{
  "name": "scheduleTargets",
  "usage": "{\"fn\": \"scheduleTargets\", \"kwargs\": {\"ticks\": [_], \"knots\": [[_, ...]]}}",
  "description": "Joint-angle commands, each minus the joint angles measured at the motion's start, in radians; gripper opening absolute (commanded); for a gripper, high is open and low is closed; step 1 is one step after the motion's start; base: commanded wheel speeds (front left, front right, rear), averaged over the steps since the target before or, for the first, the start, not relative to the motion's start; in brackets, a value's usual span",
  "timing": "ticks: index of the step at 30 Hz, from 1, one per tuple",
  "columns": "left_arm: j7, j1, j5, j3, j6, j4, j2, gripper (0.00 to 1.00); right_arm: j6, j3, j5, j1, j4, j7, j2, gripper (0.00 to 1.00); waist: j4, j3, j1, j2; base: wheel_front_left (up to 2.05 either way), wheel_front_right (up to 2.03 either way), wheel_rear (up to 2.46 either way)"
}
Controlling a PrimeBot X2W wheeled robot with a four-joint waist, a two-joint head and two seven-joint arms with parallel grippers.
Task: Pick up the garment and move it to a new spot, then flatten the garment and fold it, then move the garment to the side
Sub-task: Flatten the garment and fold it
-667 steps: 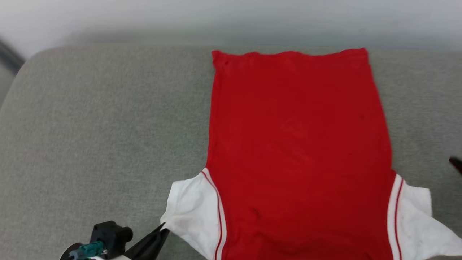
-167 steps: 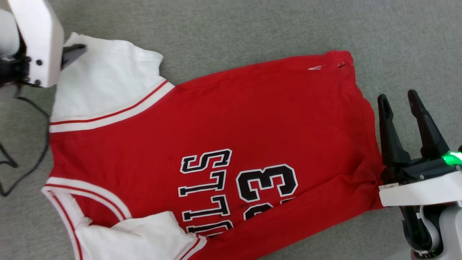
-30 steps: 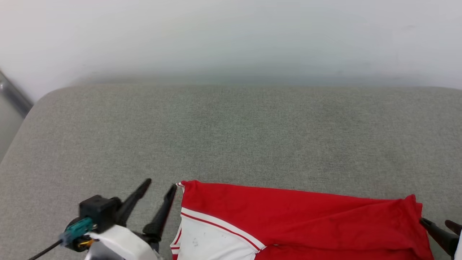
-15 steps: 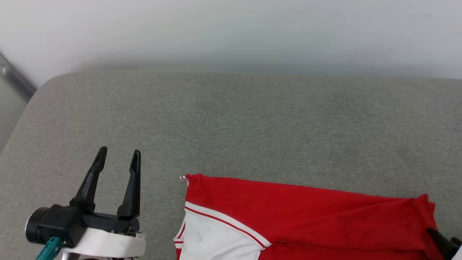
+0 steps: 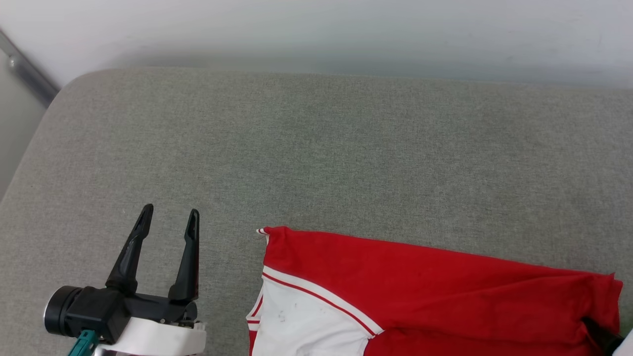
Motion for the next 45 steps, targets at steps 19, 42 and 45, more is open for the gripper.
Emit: {"fn": "scheduleTargets", "kwargs": {"ticks": [19, 42, 45], "knots": [[-0.002, 0.0, 0.064, 0.077, -0.073, 0.038, -0.077, 1.0, 0.001, 0.075, 0.091, 0.022, 0.048, -0.107, -0.047, 0.0, -0.025, -0.027, 0.0, 0.0, 0.0, 0.0, 0.0], [-0.002, 0.037, 0.064, 0.074, -0.076, 0.046, -0.076, 1.0, 0.002, 0.118, 0.088, 0.076, -0.236, 0.039, -0.019, 0.0, -0.055, -0.091, 0.0, 0.0, 0.0, 0.0, 0.0], [-0.002, 0.038, 0.063, 0.064, -0.077, 0.051, -0.08, 1.0, 0.002, 0.181, 0.118, 0.097, -0.297, 0.084, 0.016, 0.0, -0.049, -0.101, 0.0, 0.0, 0.0, 0.0, 0.0]]}}
